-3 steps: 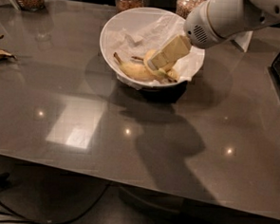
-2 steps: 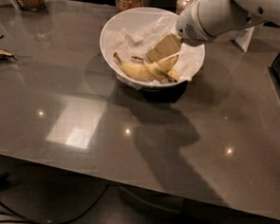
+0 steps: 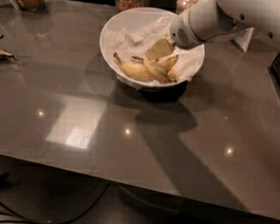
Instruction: Pick banana from white bowl
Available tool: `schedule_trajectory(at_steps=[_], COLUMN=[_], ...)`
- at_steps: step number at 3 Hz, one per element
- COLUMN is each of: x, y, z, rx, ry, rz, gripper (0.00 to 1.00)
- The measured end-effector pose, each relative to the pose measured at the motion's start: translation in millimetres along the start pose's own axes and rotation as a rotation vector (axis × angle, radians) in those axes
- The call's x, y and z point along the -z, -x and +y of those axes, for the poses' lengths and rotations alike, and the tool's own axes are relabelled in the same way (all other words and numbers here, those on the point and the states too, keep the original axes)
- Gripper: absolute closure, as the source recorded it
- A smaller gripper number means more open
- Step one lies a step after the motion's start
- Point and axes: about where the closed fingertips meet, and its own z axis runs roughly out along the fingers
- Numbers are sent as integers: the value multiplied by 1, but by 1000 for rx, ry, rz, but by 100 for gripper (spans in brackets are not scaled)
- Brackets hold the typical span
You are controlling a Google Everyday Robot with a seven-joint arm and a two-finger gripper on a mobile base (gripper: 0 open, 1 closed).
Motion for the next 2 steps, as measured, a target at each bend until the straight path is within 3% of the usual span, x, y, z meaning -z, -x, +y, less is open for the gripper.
schedule_trajectory(at_steps=[1, 2], x=[-9, -8], y=[-8, -10], z=[-1, 3], rx=[-31, -55], ry=[9, 7], rz=[7, 2], gripper=[35, 37])
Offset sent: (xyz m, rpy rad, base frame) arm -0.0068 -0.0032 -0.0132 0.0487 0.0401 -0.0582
